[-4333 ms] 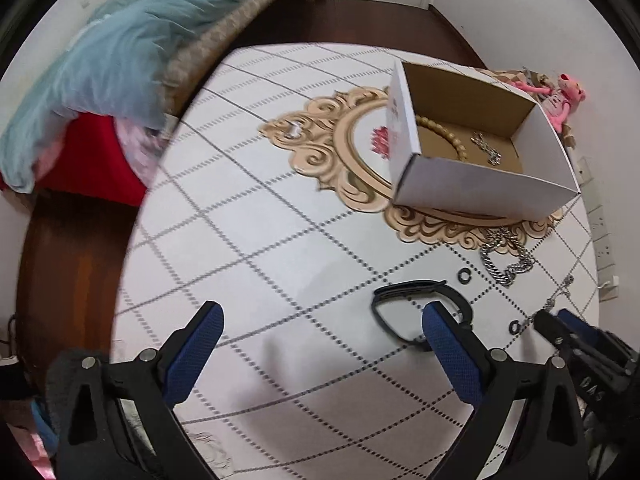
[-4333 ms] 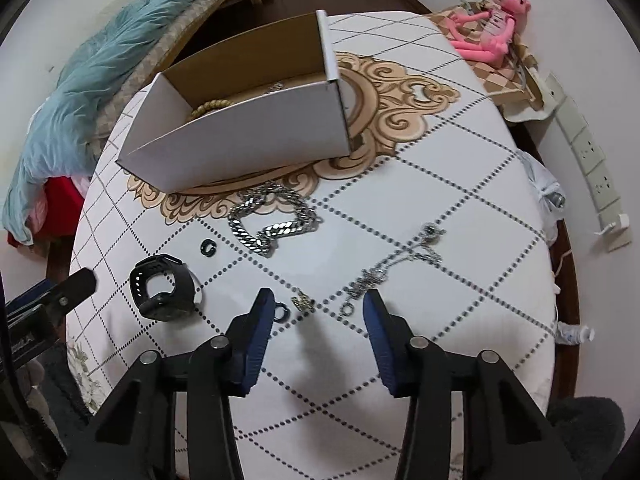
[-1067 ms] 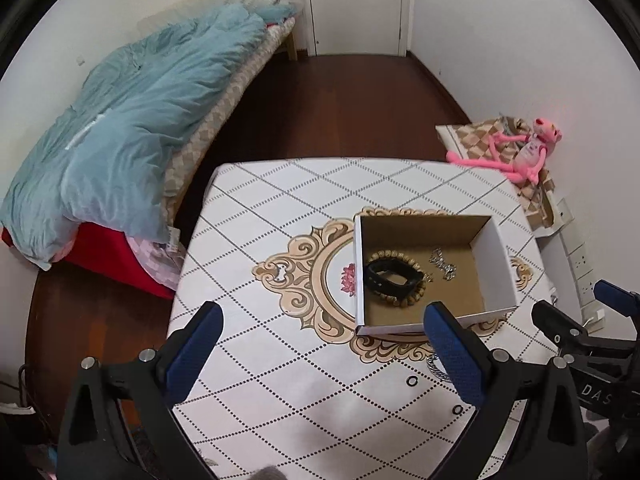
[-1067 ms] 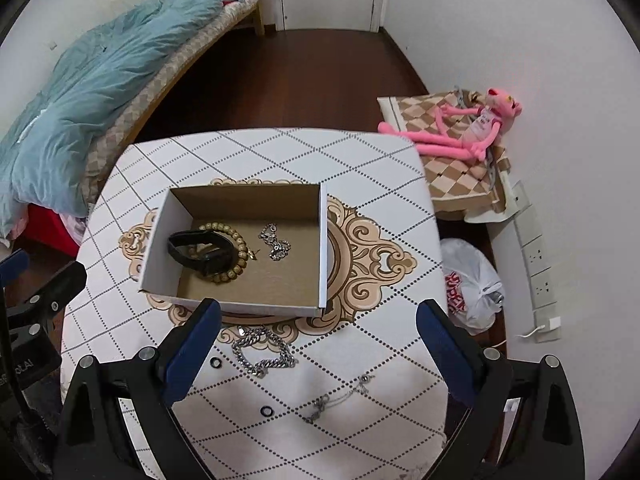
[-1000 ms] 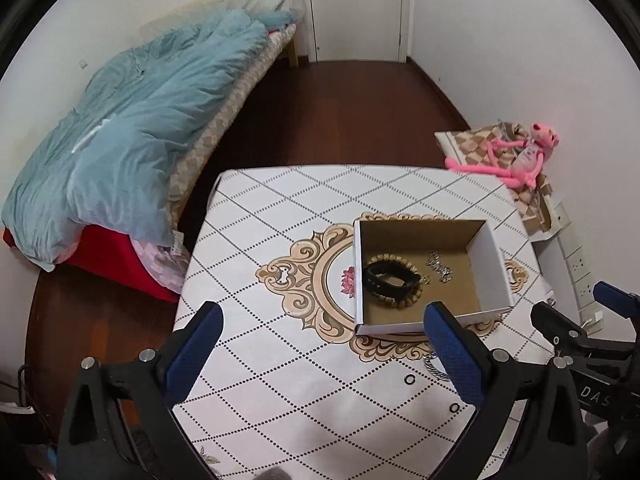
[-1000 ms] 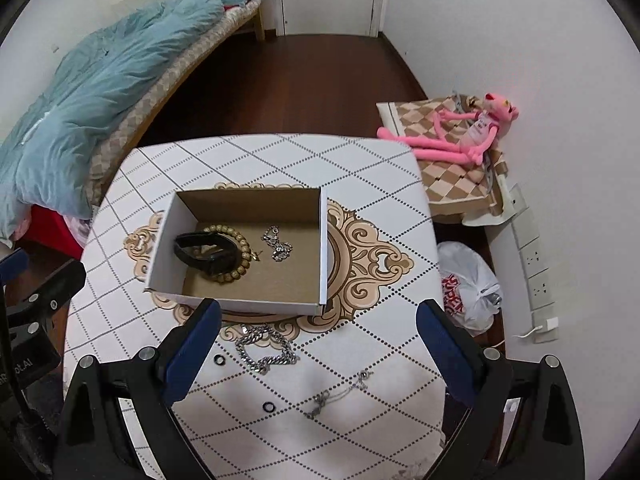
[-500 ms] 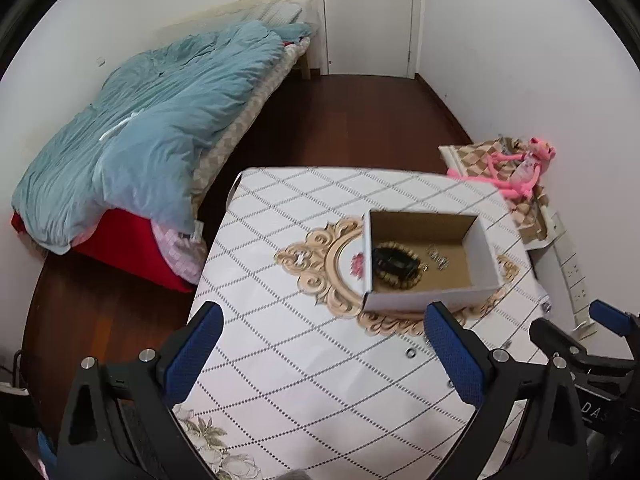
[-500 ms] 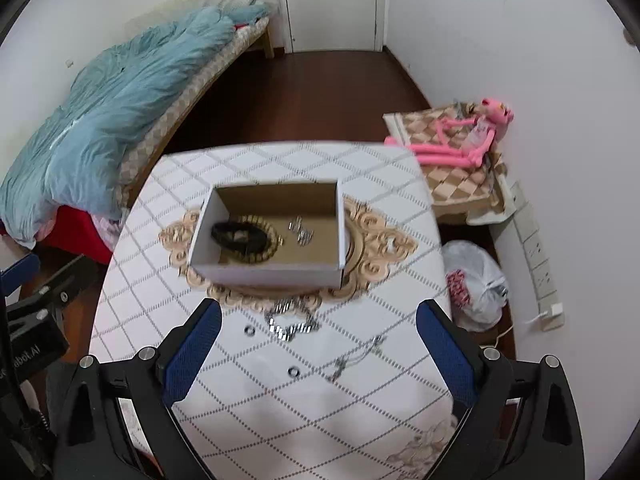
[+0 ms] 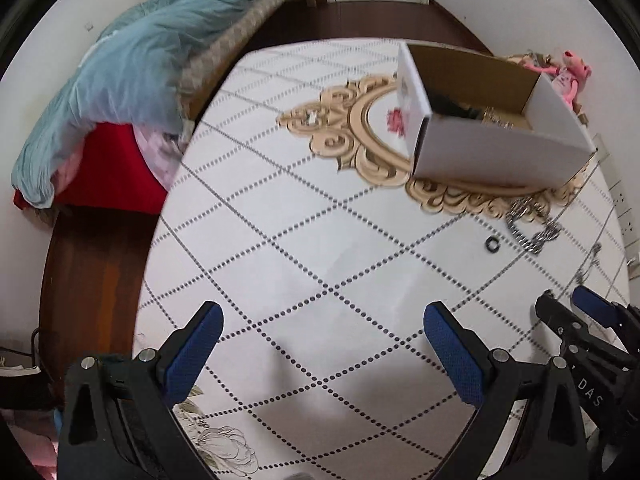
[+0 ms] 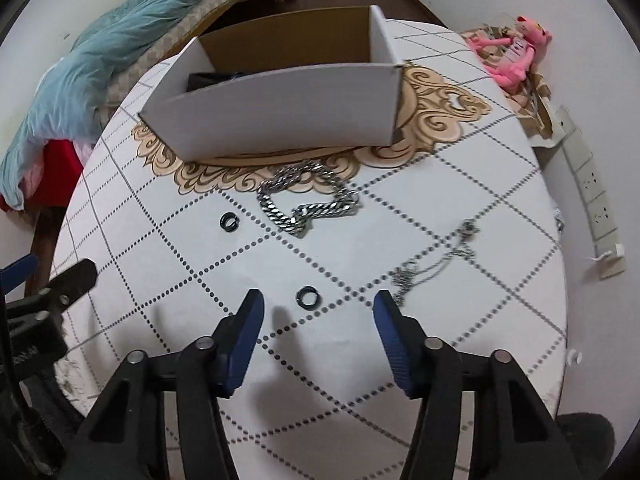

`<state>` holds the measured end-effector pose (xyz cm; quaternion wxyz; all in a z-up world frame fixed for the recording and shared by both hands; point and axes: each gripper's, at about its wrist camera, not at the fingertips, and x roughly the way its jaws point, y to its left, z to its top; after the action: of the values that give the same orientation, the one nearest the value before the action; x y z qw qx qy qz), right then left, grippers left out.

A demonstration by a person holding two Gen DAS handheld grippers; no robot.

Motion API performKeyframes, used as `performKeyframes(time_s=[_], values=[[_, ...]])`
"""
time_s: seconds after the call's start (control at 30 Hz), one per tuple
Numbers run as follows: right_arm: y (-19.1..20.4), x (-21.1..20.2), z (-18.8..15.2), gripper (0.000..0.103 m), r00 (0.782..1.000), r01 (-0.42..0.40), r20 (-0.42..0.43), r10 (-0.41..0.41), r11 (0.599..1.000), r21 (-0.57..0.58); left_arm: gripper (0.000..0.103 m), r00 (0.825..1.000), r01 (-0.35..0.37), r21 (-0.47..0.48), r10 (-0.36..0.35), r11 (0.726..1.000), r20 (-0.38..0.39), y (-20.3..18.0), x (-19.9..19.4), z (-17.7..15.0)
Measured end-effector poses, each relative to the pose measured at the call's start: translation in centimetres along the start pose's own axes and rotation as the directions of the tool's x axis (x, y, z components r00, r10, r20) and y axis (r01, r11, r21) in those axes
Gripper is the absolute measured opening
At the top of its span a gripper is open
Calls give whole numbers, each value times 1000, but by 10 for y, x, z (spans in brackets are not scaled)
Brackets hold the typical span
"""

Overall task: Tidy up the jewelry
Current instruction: 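Grasp a small black ring with the right gripper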

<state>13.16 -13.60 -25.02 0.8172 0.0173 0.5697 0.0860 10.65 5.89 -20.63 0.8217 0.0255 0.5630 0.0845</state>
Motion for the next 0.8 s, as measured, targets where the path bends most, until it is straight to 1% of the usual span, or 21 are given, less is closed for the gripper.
performKeyframes(time_s=[0.07, 0.13, 0.17, 0.2, 0.23, 0.27, 0.37, 0.5, 0.57, 0.67, 0.73, 0.8], values=[[5, 5, -2, 49, 1000, 12, 18, -12, 1000, -17, 103, 1000, 0, 1, 0, 1000, -6, 0, 4, -2], [12, 6, -3, 40, 999, 27, 41, -26, 999, -42, 103, 1000, 2, 5, -2, 1000, -7, -1, 8, -2], [14, 6, -3, 28, 998, 35, 49, -33, 998, -49, 103, 1000, 3, 7, -3, 1000, -8, -2, 9, -2], [16, 6, -4, 13, 997, 54, 59, -50, 997, -57, 103, 1000, 10, 9, -10, 1000, -8, -4, 10, -1], [16, 6, -4, 13, 996, 62, 66, -58, 996, -61, 103, 1000, 17, 11, -17, 1000, -9, -4, 13, 1], [16, 5, -5, 13, 997, 52, 69, -48, 997, -59, 103, 1000, 29, 12, -29, 999, -8, -7, 13, 1], [4, 0, -4, 13, 998, -3, 67, 2, 1000, 6, 102, 997, 73, 27, -73, 997, 2, -17, 12, 5], [-20, -14, 3, 13, 995, -23, 100, 13, 995, 99, 102, 989, 148, 64, -148, 987, -5, -42, 18, 13], [-31, -18, 6, 13, 994, -13, 111, -2, 991, 130, 100, 986, 166, 82, -167, 983, 2, -54, 19, 16], [-49, -19, 10, 13, 993, 12, 110, -31, 985, 175, 82, 983, 179, 126, -183, 976, 18, -73, 20, 20], [-60, -19, 9, 13, 993, 26, 108, -49, 979, 200, 77, 982, 180, 154, -186, 971, 22, -85, 22, 23], [-71, -17, 10, 13, 993, 33, 106, -59, 973, 228, 62, 982, 178, 172, -185, 969, 29, -92, 23, 25]])
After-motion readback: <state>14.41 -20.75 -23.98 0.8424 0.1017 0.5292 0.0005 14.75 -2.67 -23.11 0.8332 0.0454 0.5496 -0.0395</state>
